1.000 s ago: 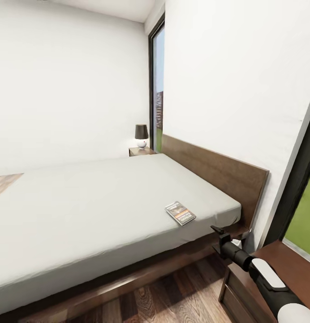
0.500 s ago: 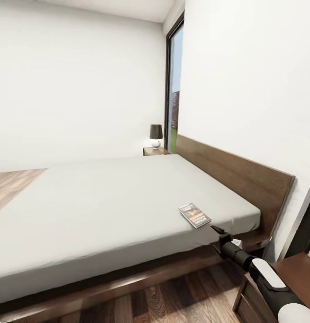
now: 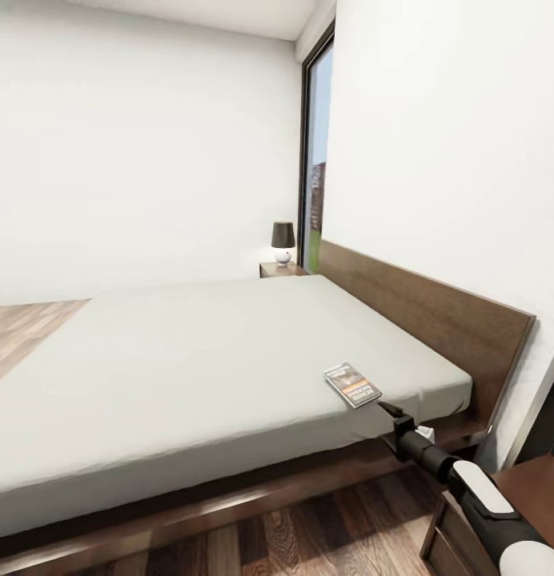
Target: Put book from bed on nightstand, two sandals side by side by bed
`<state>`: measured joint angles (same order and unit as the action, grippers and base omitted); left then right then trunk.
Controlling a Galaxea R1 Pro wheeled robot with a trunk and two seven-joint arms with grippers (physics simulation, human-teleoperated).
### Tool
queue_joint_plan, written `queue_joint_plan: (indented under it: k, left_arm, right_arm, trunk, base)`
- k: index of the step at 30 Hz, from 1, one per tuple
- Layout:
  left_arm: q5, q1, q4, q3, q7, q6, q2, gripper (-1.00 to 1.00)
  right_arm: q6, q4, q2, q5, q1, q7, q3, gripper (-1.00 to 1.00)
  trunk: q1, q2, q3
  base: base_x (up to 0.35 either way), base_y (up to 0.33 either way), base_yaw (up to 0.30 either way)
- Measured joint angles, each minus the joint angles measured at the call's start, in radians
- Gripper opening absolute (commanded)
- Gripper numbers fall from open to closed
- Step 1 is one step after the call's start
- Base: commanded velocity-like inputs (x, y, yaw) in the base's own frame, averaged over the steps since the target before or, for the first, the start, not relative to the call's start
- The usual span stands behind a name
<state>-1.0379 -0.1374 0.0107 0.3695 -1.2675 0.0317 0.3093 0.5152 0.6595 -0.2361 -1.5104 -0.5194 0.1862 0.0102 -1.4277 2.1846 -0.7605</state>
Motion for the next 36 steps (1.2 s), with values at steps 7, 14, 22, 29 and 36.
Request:
queue_joint_plan:
  k: [7,14,22,29,36]
  left_arm:
    - [0.018,0.041,0.000,0.001,-0.001,0.012,0.020,1.00]
    - [0.051,0.063,0.000,-0.001,-0.002,0.020,0.022,1.00]
    - [0.052,0.100,0.000,-0.001,-0.004,0.100,0.021,1.00]
    - [0.049,0.104,0.000,-0.006,-0.004,0.164,0.012,1.00]
    - [0.046,0.105,0.000,-0.015,-0.003,0.186,0.003,1.00]
  right_arm:
    - [0.000,0.000,-0.011,0.000,0.000,0.002,0.001,1.00]
    - [0.000,0.000,-0.013,0.000,0.000,0.002,0.002,1.00]
    - [0.001,0.000,-0.012,0.002,0.000,0.000,-0.002,1.00]
    - [0.001,0.000,-0.012,0.003,0.000,-0.004,-0.003,1.00]
    - [0.001,-0.001,-0.012,0.003,0.000,-0.003,-0.001,1.00]
  trunk:
    - [0.000,0.000,0.000]
    - [0.000,0.000,0.000]
    - [0.000,0.000,0.000]
    - [0.000,0.000,0.000]
    - [0.000,0.000,0.000]
  base:
    - [0.000,0.000,0.001]
    - [0.000,0.000,0.000]
    - [0.000,0.000,0.000]
    - [0.000,0.000,0.000]
    - [0.000,0.000,0.000]
